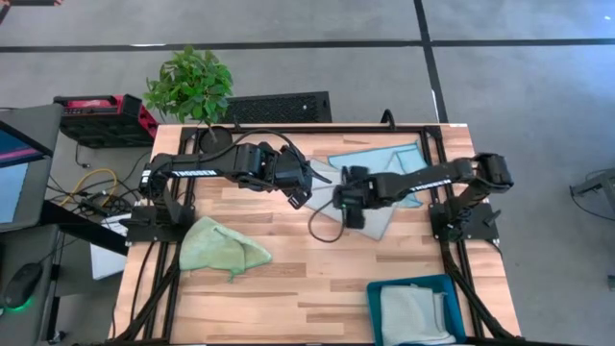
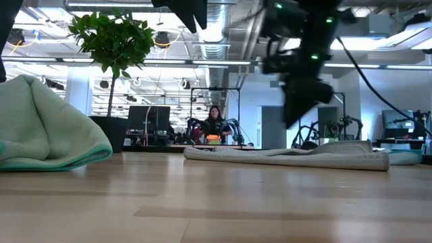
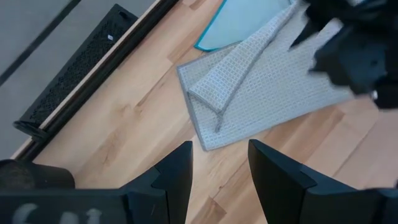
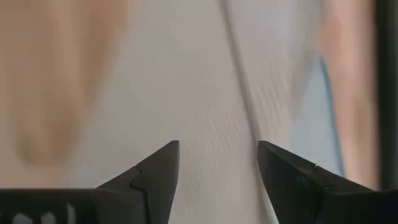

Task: Fold microfiber towels
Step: Fold the gray microfiber cloth

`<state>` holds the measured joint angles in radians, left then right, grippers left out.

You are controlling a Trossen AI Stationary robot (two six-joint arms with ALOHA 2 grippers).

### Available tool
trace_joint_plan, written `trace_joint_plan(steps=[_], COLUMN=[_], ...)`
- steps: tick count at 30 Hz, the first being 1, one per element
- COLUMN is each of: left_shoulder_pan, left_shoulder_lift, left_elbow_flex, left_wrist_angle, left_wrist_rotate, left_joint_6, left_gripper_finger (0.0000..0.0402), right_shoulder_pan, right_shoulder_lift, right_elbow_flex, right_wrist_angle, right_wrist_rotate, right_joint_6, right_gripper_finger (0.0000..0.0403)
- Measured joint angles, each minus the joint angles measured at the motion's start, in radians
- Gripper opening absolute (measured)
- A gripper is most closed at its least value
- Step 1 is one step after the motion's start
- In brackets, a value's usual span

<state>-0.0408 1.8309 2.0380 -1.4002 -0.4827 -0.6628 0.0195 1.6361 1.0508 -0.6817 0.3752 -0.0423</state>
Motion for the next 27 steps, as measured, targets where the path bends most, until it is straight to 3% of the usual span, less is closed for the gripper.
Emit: trace_joint_plan(steps=[3, 9, 14, 21, 27], left_shoulder_pan=[0.0, 0.0, 0.0, 0.0, 0.0], left_shoulder_lift=[0.0, 0.0, 0.0, 0.0, 0.0], left_elbow_flex=[0.0, 0.0, 0.0, 0.0, 0.0], left_wrist_angle=[0.0, -0.001, -0.001, -0.001, 0.002], left_wrist_rotate=[0.001, 0.003, 0.003, 0.003, 0.003], left_joint_6=[-0.003, -0.012, -0.027, -0.031, -0.04], left_gripper_finger=[0.0148, 0.0148, 0.0148, 0.0148, 0.0148], right_shoulder_pan=[-0.033, -0.118, -0.177, -0.265, -0.279], right_shoulder_lift=[0.038, 0.138, 0.154, 0.154, 0.155], right_elbow_flex=[0.001, 0.001, 0.002, 0.001, 0.001], right_wrist_angle=[0.192, 0.402, 0.42, 0.429, 0.437], right_wrist_rotate=[-0.101, -0.142, -0.166, -0.321, -0.326], right_joint_6=[-0.138, -0.288, -0.313, -0.417, -0.523], right_gripper_finger=[0.024, 0.024, 0.024, 0.024, 0.024])
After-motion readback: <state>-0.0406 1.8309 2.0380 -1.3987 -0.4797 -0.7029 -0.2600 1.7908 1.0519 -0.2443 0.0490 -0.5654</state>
